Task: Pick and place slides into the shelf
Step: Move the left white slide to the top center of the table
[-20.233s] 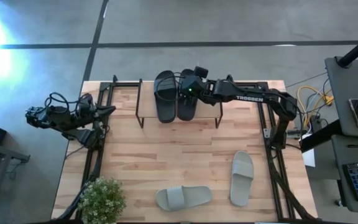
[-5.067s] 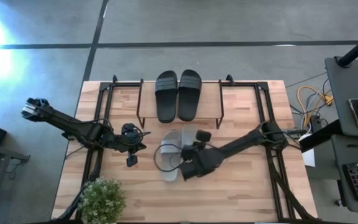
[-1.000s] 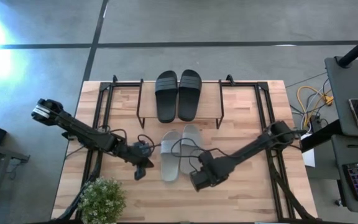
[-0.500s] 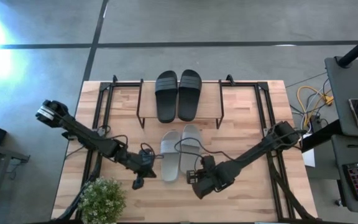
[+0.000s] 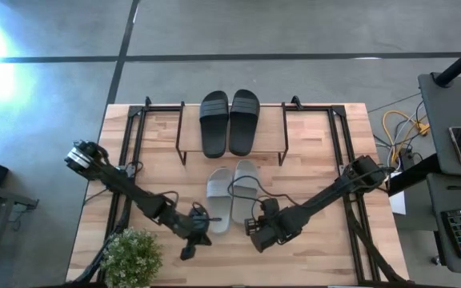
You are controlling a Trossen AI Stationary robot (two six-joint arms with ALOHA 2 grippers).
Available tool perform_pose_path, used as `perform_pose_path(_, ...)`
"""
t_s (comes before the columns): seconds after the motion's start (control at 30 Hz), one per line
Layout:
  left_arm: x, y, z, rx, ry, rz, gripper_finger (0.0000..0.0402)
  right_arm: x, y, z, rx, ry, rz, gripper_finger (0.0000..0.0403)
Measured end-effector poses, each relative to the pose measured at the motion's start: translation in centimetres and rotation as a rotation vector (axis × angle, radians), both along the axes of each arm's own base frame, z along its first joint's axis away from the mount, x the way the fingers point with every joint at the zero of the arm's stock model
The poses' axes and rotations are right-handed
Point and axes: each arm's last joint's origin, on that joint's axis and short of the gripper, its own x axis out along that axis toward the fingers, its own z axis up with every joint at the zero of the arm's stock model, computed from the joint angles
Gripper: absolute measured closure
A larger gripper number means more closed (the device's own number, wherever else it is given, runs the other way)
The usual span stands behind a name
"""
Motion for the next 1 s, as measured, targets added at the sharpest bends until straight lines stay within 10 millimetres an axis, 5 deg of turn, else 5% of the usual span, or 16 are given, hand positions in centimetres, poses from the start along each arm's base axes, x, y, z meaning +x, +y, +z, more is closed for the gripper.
perform_pose_path(0.43, 3.3, -0.6, -2.8, 0.250, 0.041, 0.093, 0.0402, 0.0, 0.0, 0.0, -0.040, -0.026, -0.016, 0.0394)
perform_pose_path(1.0, 5.1, 8.3, -3.2, 0.634, 0.151, 0.333, 0.0402, 0.2, -0.2, 0.2, -0.079, -0.093, -0.109, 0.0394)
